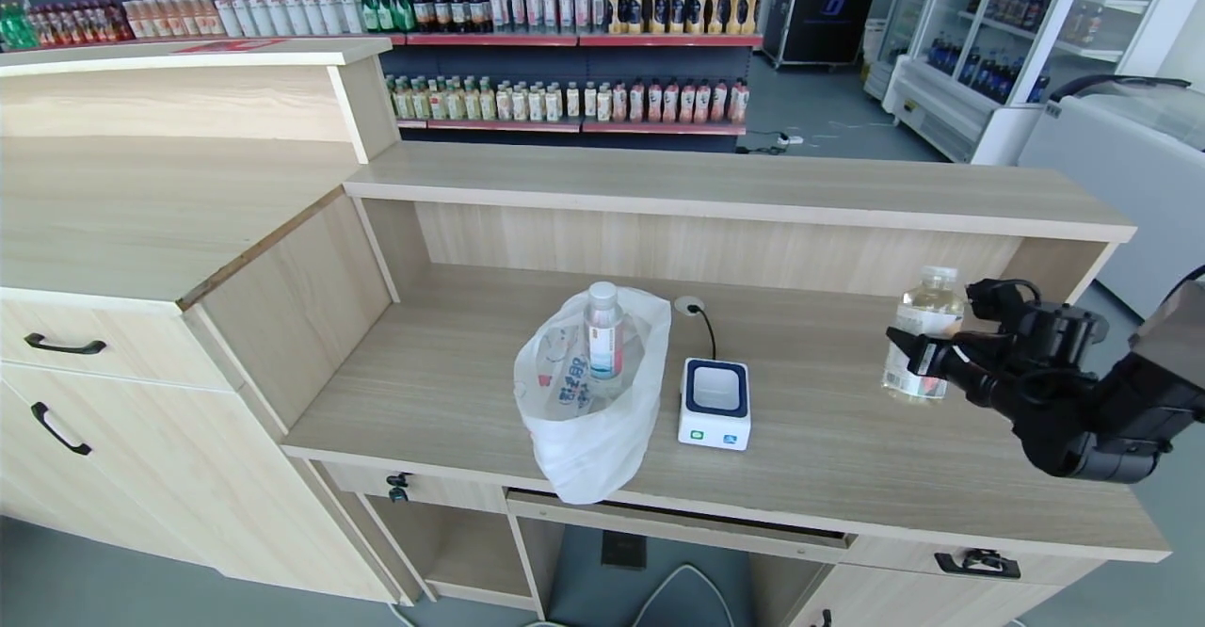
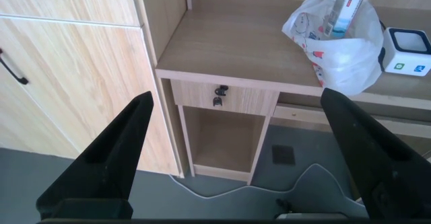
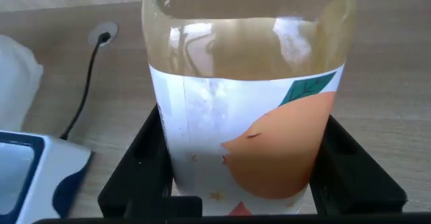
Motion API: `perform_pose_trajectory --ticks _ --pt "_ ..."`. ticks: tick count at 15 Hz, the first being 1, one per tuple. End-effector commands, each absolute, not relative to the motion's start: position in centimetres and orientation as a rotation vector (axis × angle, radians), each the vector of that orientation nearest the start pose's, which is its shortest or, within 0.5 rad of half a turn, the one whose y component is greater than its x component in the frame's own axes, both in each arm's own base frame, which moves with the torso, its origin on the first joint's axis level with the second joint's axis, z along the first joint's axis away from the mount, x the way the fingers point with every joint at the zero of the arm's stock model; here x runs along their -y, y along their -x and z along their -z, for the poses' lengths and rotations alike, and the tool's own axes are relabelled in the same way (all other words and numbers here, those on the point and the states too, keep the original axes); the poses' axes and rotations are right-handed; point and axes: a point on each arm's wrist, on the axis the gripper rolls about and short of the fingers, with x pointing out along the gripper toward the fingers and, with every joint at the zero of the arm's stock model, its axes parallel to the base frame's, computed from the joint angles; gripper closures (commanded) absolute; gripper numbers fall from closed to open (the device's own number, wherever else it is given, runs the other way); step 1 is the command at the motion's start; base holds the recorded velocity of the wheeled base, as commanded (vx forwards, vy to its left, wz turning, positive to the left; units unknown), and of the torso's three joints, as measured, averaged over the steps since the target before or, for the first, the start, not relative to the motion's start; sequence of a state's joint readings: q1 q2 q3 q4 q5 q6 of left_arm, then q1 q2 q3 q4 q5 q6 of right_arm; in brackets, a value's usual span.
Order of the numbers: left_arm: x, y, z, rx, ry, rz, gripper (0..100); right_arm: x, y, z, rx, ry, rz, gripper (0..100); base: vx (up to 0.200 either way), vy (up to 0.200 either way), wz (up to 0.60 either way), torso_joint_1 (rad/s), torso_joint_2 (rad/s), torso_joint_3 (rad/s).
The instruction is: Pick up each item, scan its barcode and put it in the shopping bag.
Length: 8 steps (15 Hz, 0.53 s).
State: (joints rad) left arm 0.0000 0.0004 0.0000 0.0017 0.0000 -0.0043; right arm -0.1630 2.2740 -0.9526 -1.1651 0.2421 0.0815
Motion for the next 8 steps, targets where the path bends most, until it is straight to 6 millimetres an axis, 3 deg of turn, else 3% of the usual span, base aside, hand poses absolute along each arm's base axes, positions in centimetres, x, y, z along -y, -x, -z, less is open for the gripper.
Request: perform_pose_trajectory --ticks 1,2,3,4,8 --pt "0.0 2.3 -7.5 -0.002 0.005 0.0 0 3.9 -37.2 -15.6 -0.113 -0.258 -0.271 100 0.0 0.0 0.0 0.0 0.0 0.0" --pt "0.0 2.3 -7.5 -0.002 0.005 0.0 0 3.0 -35.9 -18.1 -0.108 -0.297 -0.37 100 0.0 0.0 0.0 0.0 0.0 0.0" --pt "0.0 2.3 -7.5 -0.002 0.005 0.0 0 2.6 -35.3 -19.3 -0.102 -0.309 -0.414 100 0.0 0.0 0.0 0.0 0.0 0.0" --pt "0.0 2.3 -7.5 -0.002 0.005 0.0 0 0.8 -32.6 -23.0 -0.082 -0.334 -0.565 100 0.0 0.0 0.0 0.0 0.0 0.0" --pt "0.0 2.3 -7.5 -0.002 0.005 0.0 0 -2.5 -26.8 -28.6 -0.043 -0.333 -0.881 100 0.0 0.0 0.0 0.0 0.0 0.0"
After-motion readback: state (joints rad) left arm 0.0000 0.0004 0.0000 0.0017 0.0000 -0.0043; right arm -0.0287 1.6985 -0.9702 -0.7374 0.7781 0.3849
